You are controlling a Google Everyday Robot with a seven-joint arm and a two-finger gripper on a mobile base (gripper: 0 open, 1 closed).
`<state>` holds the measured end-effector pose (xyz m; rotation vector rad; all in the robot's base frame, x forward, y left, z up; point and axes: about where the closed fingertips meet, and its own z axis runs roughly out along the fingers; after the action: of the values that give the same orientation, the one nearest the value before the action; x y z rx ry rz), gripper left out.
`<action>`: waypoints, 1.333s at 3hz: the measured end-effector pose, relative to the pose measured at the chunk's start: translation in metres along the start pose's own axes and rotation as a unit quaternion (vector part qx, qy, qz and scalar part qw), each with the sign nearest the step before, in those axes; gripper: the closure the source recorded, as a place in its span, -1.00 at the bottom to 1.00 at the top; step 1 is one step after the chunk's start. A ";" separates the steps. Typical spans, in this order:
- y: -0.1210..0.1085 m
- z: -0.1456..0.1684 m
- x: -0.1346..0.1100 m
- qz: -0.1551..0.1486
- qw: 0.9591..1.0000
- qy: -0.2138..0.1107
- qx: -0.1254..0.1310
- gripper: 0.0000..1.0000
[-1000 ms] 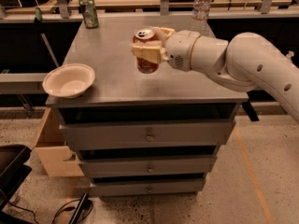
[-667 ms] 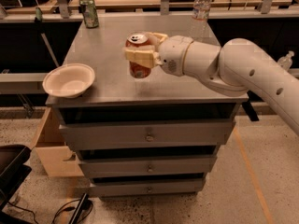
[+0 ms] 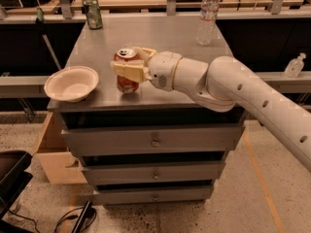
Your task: Move coke can near paper bowl
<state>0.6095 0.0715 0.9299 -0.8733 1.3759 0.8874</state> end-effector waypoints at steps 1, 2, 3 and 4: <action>0.006 0.015 0.009 0.000 1.000 0.010 -0.020 1.00; 0.008 0.017 0.008 0.000 1.000 0.010 -0.021 0.65; 0.010 0.018 0.008 -0.001 1.000 0.009 -0.023 0.16; 0.012 0.020 0.007 -0.001 1.000 0.009 -0.026 -0.43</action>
Offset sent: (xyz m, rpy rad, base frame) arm 0.0006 0.0142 -0.0075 -0.0152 0.0064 0.0342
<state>0.6072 0.0953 0.9229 -0.9245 1.3729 0.9182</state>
